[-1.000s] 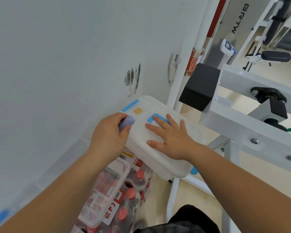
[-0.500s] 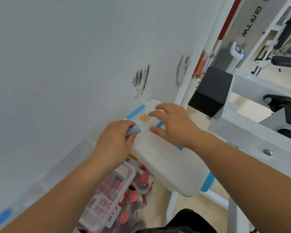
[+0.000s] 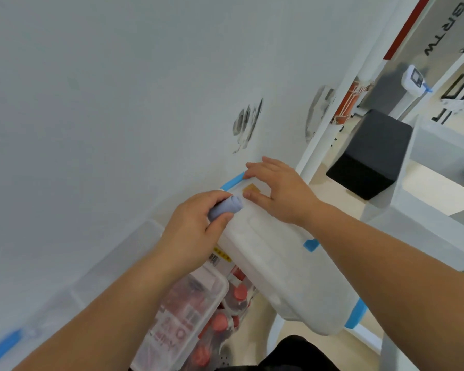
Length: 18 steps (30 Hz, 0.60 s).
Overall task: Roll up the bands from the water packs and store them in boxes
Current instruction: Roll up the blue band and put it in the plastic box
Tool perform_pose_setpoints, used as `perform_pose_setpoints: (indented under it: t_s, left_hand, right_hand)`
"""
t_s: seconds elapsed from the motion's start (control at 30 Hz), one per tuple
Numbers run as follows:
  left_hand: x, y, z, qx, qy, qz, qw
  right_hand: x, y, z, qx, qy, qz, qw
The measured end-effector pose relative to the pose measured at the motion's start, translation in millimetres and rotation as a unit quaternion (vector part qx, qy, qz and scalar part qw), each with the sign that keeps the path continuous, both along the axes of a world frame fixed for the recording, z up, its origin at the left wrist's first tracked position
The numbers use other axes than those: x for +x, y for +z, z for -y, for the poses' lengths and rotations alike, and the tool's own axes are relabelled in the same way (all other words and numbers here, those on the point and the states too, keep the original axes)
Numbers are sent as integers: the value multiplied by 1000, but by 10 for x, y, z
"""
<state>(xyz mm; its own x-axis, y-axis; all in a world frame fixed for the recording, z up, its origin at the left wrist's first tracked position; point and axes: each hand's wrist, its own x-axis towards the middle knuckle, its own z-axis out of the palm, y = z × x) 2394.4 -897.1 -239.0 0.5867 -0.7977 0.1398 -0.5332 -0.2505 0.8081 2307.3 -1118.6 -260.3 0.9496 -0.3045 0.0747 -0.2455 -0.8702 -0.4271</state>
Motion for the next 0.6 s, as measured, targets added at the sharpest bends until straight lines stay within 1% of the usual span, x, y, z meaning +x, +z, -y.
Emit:
perform_pose_setpoints:
  t_s: [0.07, 0.17, 0.33, 0.47, 0.53, 0.6]
  left_hand:
    - [-3, 1, -12, -2, -5, 3, 1000]
    - [-17, -19, -7, 5, -2, 30, 1000]
    - [-33, -48, 22, 28, 0, 73, 997]
    - [-26, -50, 26, 43, 8, 86, 995]
    - [-20, -41, 23, 40, 8, 87, 995]
    - [-37, -32, 34, 45, 0, 87, 995]
  right_hand:
    - [-10, -14, -2, 10, 0, 16, 1000]
    - [-16, -14, -10, 23, -1, 23, 999]
    - [-22, 3, -40, 21, -12, 10, 1000]
    - [-1, 14, -42, 23, -12, 9, 1000]
    - [-6, 45, -51, 6, -15, -8, 1000]
    - [-18, 68, -73, -43, -10, -60, 997]
